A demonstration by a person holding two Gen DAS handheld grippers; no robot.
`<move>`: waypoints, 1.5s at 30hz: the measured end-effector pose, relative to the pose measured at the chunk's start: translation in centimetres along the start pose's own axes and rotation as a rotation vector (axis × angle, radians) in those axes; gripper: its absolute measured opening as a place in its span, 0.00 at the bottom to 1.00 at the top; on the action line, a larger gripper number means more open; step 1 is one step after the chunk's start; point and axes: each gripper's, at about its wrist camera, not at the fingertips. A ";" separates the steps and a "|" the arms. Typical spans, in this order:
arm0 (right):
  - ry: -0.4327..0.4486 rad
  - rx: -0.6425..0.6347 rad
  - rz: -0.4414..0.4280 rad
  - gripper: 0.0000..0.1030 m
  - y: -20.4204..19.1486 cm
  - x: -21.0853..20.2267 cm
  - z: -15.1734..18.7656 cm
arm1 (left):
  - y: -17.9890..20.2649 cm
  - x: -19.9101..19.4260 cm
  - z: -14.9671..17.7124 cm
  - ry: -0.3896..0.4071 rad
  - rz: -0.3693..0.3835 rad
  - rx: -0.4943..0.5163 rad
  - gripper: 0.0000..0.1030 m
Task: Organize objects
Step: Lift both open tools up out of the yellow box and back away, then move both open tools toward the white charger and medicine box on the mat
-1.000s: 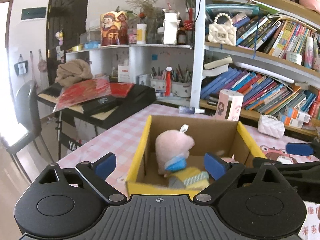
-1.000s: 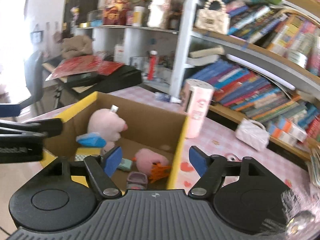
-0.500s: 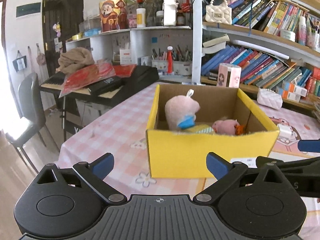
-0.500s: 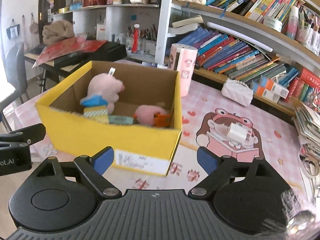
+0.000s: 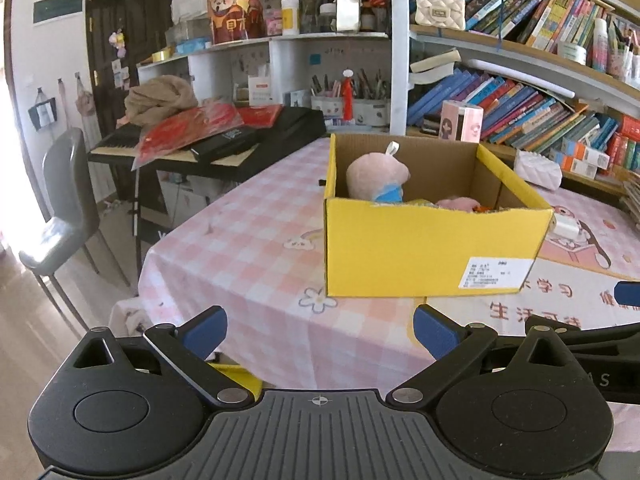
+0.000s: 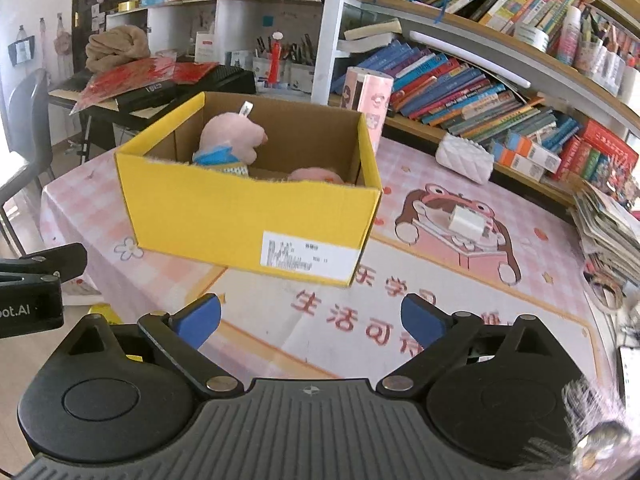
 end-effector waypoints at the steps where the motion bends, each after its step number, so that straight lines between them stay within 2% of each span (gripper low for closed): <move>1: -0.002 0.003 0.004 0.96 0.0 -0.2 0.3 | 0.0 -0.2 0.2 -0.001 0.003 0.002 0.98; 14: -0.020 0.057 0.033 0.96 0.3 -2.4 3.1 | 0.3 -2.1 1.8 -0.010 0.037 0.046 0.98; 29: -0.021 0.093 0.074 0.96 1.2 -3.3 3.7 | 0.8 -2.2 1.8 -0.005 0.067 0.063 0.98; 37: -0.028 0.116 0.123 0.97 2.7 -3.5 4.1 | 2.6 -1.6 1.5 -0.009 0.127 0.097 0.98; 45: -0.029 0.171 0.193 0.97 5.7 -3.6 4.4 | 6.1 -0.5 0.6 -0.003 0.203 0.156 0.98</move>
Point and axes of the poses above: each gripper's, at about its wrist camera, not at the fingertips, and x roughly the way its jaws point, y to its right, z to its underside, and after that the axes turned 7 degrees about x, right-handed
